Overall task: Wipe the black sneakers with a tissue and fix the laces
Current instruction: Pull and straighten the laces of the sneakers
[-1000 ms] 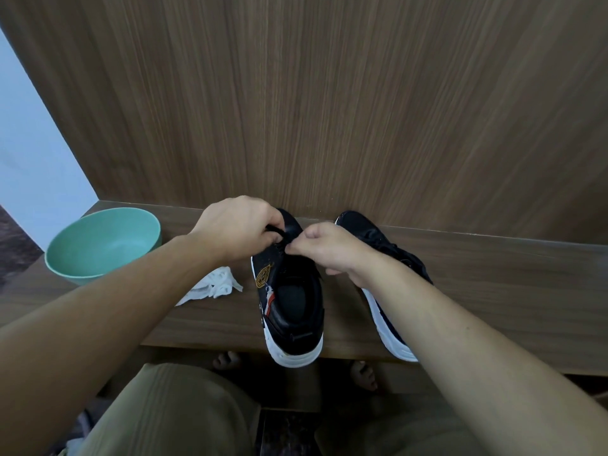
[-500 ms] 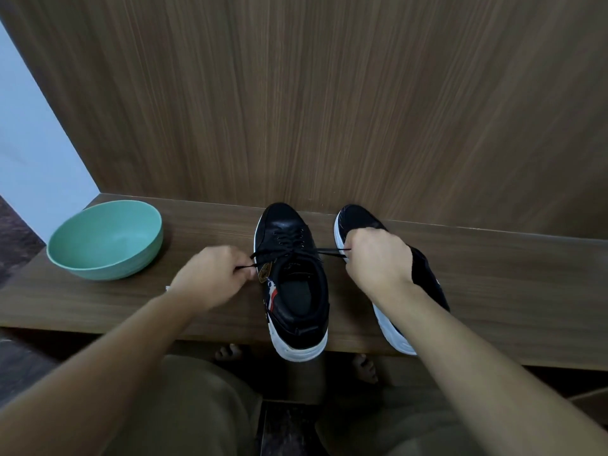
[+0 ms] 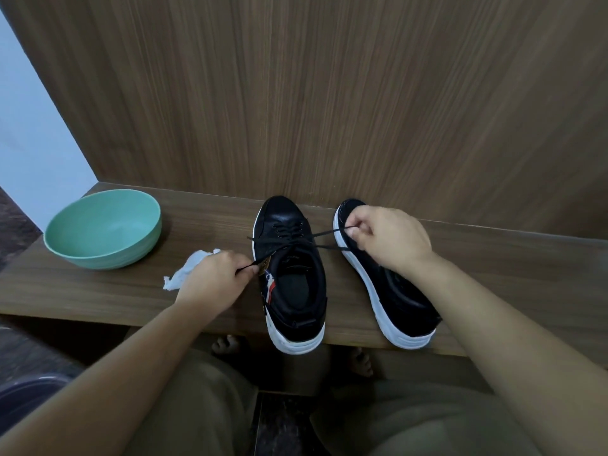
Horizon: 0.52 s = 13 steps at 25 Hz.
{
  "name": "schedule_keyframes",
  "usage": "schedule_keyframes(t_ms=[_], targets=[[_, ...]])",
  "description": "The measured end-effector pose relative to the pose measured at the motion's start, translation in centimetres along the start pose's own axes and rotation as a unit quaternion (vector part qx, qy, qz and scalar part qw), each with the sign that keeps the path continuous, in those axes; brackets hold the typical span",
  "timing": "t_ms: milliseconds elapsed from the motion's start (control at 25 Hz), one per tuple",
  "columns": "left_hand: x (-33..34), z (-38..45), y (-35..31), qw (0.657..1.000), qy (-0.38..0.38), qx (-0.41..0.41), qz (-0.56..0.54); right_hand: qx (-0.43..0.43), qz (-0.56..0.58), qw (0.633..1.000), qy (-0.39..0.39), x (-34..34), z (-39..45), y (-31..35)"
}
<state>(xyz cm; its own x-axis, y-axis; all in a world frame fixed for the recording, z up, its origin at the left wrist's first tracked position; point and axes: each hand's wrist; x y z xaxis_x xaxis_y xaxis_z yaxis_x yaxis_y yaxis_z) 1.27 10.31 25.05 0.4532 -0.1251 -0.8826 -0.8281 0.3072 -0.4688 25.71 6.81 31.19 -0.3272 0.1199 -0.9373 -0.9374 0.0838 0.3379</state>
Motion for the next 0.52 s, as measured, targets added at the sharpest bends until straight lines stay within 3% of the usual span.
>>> schedule_keyframes(t_ms=[80, 120, 240, 360, 520], targets=[[0.1, -0.1, 0.1, 1.0, 0.002, -0.008, -0.018, 0.038, 0.244, 0.969, 0.027, -0.7, -0.3, 0.3], [0.2, -0.2, 0.1, 1.0, 0.006, -0.009, -0.02, 0.03, 0.272, 0.961, 0.037, -0.8, -0.4, 0.1], [0.4, -0.1, 0.3, 1.0, 0.009, -0.006, -0.021, -0.005, 0.058, 0.997, 0.057, -1.3, -0.4, -0.8], [0.3, 0.0, 0.7, 0.997, -0.023, 0.004, -0.07, -0.01, 0.182, 0.977, 0.11, -1.4, -1.7, -0.1], [-0.6, -0.8, 0.8, 0.976, -0.099, -0.029, -0.193, 0.086, 0.166, 0.978, 0.089, 2.2, -5.1, 2.5]])
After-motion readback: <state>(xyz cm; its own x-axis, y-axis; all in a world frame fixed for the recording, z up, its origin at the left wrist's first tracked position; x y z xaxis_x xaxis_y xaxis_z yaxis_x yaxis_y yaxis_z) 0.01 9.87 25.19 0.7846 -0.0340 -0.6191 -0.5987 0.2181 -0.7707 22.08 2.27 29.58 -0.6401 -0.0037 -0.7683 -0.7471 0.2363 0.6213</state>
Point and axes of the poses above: each hand's wrist, its own z-axis towards the middle knuckle, its own x-axis out of the palm, y = z × x, and after that the axes turned 1 degree about y, right-handed
